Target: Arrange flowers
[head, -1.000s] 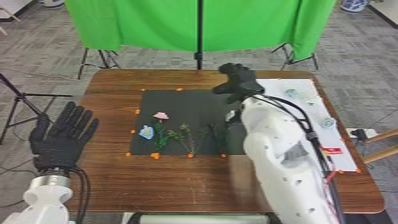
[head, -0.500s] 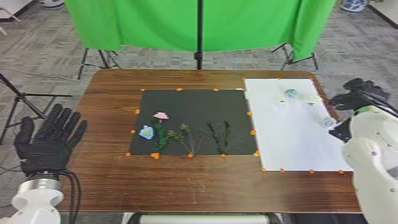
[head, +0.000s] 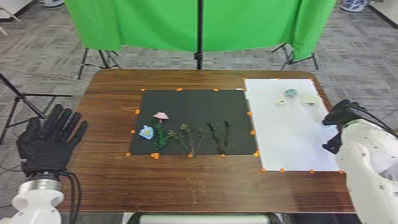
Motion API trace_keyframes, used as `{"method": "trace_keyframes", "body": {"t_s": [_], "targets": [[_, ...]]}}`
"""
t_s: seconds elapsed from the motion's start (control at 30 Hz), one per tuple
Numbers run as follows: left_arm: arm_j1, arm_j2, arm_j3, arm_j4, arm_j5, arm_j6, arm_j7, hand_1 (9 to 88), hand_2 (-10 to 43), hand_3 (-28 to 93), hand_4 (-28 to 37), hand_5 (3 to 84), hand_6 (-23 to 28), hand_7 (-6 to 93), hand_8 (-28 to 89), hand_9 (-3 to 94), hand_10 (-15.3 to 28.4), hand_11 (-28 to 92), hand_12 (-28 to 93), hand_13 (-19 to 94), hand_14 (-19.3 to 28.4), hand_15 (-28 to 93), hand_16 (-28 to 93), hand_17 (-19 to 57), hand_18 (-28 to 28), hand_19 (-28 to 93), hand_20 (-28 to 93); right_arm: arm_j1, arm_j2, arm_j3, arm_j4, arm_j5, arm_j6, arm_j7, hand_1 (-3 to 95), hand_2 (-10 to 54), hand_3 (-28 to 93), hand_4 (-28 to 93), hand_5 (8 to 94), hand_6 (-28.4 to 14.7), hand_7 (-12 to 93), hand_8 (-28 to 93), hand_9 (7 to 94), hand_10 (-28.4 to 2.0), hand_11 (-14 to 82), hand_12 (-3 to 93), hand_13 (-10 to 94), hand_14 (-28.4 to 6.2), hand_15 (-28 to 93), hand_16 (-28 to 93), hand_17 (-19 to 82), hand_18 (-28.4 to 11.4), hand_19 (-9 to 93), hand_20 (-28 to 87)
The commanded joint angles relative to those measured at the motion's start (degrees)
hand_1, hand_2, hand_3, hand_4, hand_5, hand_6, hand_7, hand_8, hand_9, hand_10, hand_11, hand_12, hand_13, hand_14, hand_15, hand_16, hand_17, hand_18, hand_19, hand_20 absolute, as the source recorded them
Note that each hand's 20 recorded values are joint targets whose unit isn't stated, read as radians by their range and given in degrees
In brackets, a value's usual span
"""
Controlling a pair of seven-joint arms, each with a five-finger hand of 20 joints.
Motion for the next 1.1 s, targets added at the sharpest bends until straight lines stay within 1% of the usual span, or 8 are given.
{"method": "trace_keyframes", "body": {"t_s": [0.03,0.13,0.2,0.3,0.4,0.6,0.77,1.1], "targets": [[0.99,-0.82,0.26,-0.14,0.47,1.45,-0.72,25.5,13.2,76,-25.4,45.8,8.8,12.2,-8,41.1,14.8,22,15,32,15.2,40,-2,-3.8,15.0,32,20,0.53,-0.62,-1.50,3.34,-1.77,3.02,1.79,52.5,-9.5,73,-28,49.6,-5.8,16,-12,43.6,-18.2,13.9,15.4,38,-16.8,36,16,21,-21.2,70,25],[1.19,-0.97,0.13,-0.32,0.66,1.64,-1.09,27.7,14.9,77,-24.6,46.0,8.8,12.3,-8,41.3,14.8,22,15,32,15.2,41,-2,-3.8,14.9,32,20,-0.29,-0.79,-1.68,3.81,-2.27,4.06,3.08,57.6,-9.5,76,-28,59.0,-3.6,24,-12,51.7,-17.3,19.2,18.4,45,-14.8,45,18,25,-20.8,75,29],[1.36,-0.93,0.10,-0.41,0.64,1.80,-0.94,28.2,15.0,77,-23.3,46.2,8.8,12.5,-8,41.5,15.0,22,15,33,15.4,41,-2,-3.8,14.9,32,20,-1.10,-0.72,-2.04,4.03,-3.09,6.44,3.55,61.9,-9.5,72,-28,60.9,-3.4,28,-4,54.5,-16.7,23.5,20.8,47,-11.9,46,27,27,-20.5,76,33],[1.72,-1.06,-0.14,-0.58,0.51,1.88,-0.91,28.3,15.0,77,-22.2,46.4,8.8,12.6,-8,41.6,14.9,22,15,33,15.5,41,-3,-3.8,14.9,32,20,-1.94,-0.53,-2.66,3.95,-4.12,10.43,3.27,66.4,-9.5,67,-28,64.8,-2.3,38,5,65.8,-13.0,17.8,41.7,54,-8.7,52,40,31,-19.9,80,37],[1.95,-1.26,-0.23,-0.65,0.38,1.91,-0.93,28.4,14.9,77,-21.9,46.5,8.9,12.6,-8,41.6,14.9,22,15,33,15.4,41,-3,-3.8,14.9,32,20,-2.74,0.17,-3.30,2.73,-5.27,13.00,2.05,67.0,-9.5,67,-28,67.1,-0.7,44,8,71.4,-11.6,20.8,49.4,59,-8.4,56,44,33,-19.6,81,38],[1.65,-1.15,-0.14,-0.50,0.47,1.63,-1.17,28.4,14.6,76,-22.6,46.5,8.9,12.6,-8,41.5,14.9,23,15,32,15.4,41,-3,-3.8,14.9,33,20,-3.55,1.46,-5.68,-5.66,-5.31,17.05,-1.96,66.5,-9.5,68,-28,66.8,-0.3,45,9,72.3,-11.5,20.8,50.6,60,-8.6,56,44,33,-19.7,81,39],[2.20,-1.16,-0.32,-0.73,0.47,1.76,-1.24,27.9,14.2,75,-23.3,46.5,8.9,12.4,-8,41.5,14.8,23,15,33,15.3,42,-3,-3.8,14.9,33,20,0.14,-1.54,-11.63,-11.12,-3.38,16.02,-8.77,65.9,-9.5,69,-28,66.3,-0.4,46,9,72.3,-11.5,21.1,51.2,60,-8.6,57,45,33,-19.6,82,39],[0.35,-0.32,0.78,-0.02,0.56,1.22,-1.94,27.7,14.0,75,-24.0,46.4,8.9,12.5,-8,41.5,14.8,23,15,32,15.3,41,-3,-3.7,14.8,33,20,8.54,-12.99,-28.42,-11.58,3.61,9.63,-20.00,64.8,-9.5,71,-28,66.0,-0.3,47,8,72.4,-11.5,21.4,51.1,59,-8.8,57,46,33,-19.7,82,40]]}}
